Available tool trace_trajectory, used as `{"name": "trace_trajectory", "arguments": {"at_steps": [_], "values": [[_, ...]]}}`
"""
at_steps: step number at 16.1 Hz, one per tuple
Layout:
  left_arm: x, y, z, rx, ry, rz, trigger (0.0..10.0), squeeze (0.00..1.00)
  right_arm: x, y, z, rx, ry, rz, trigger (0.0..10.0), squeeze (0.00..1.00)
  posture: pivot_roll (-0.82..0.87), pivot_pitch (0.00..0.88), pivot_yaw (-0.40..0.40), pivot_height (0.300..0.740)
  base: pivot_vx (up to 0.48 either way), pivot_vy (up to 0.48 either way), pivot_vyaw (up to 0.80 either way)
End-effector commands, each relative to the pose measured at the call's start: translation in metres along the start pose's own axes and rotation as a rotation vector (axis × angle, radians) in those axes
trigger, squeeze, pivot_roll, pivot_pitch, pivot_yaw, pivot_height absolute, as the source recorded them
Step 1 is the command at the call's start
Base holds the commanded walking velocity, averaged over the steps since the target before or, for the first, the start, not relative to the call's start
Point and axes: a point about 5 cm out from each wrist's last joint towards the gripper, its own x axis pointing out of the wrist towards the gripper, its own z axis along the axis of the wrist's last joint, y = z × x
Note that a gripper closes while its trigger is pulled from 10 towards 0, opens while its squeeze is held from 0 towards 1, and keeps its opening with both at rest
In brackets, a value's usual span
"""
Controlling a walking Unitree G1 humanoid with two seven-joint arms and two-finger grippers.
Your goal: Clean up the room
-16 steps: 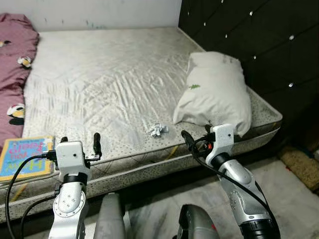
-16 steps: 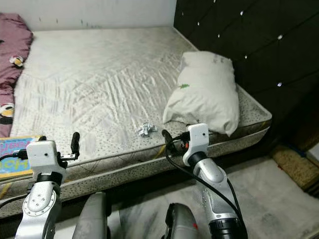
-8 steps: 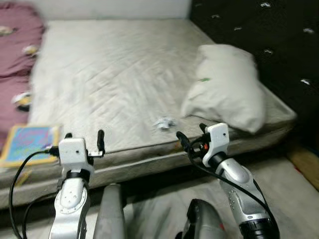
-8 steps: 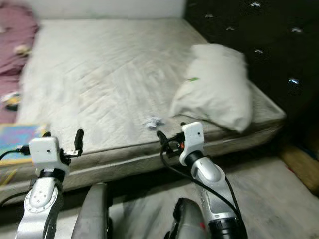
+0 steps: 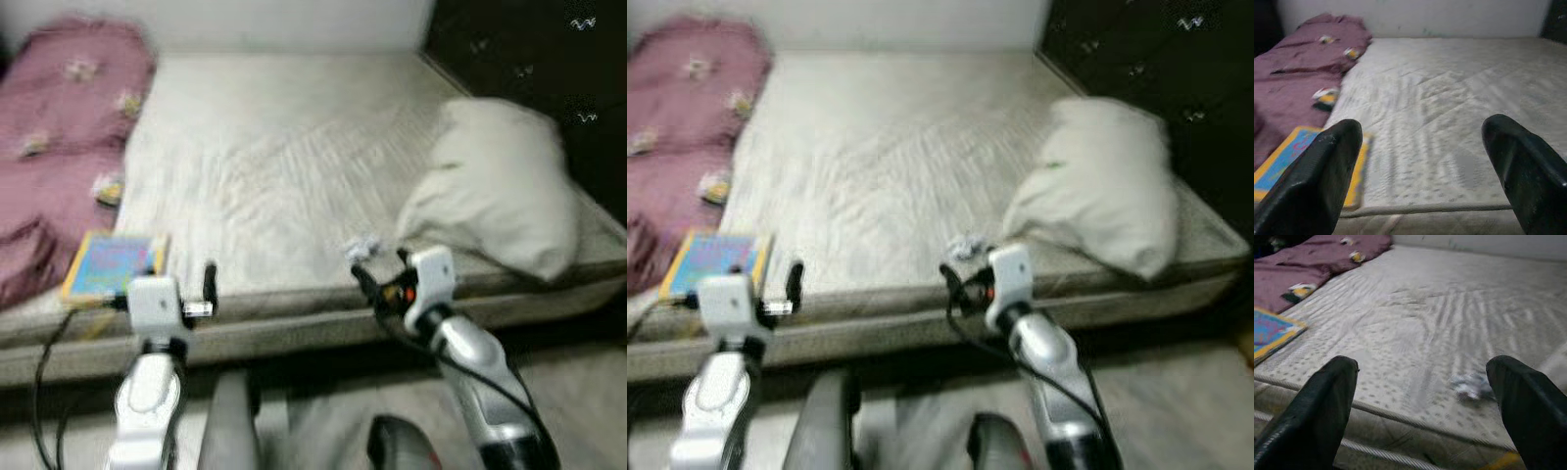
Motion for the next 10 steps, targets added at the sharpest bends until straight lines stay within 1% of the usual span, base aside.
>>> {"name": "trace_trajectory", "arguments": {"at_steps": [1, 2, 4, 8, 10], "values": [[0.0037, -0.0021, 0.0047, -0.004, -0.016, -0.013, 10.0, 0.0, 0.0017, 0.0001, 0.0072, -0.019, -0.023, 0.01, 10.0, 0.0, 0.04, 0.0, -0.067, 0.593, 0.405, 0.0, 0.0], [0.0039, -0.002, 0.0048, -0.002, -0.016, -0.013, 10.0, 0.0, 0.0017, 0.0013, 0.0067, -0.023, -0.024, 0.016, 10.0, 0.0, 0.04, 0.0, -0.067, 0.593, 0.409, 0.0, 0.0], [0.004, -0.0021, 0.0047, 0.001, -0.013, -0.014, 10.0, 0.0, 0.0018, 0.0023, 0.0061, -0.024, -0.023, 0.019, 10.0, 0.0, 0.04, 0.0, -0.067, 0.593, 0.401, 0.0, 0.53], [0.0042, -0.0034, 0.0043, -0.002, -0.012, -0.02, 10.0, 0.0, 0.0024, 0.0008, 0.006, -0.014, -0.025, 0.012, 10.0, 0.0, 0.04, 0.0, -0.066, 0.593, 0.383, 0.0, 0.0], [0.005, -0.0059, 0.0029, 0.003, -0.008, -0.008, 10.0, 0.0, 0.0025, -0.0004, 0.0068, -0.004, -0.028, 0.008, 10.0, 0.0, 0.04, 0.0, -0.068, 0.593, 0.0, 0.0, 0.0]]}}
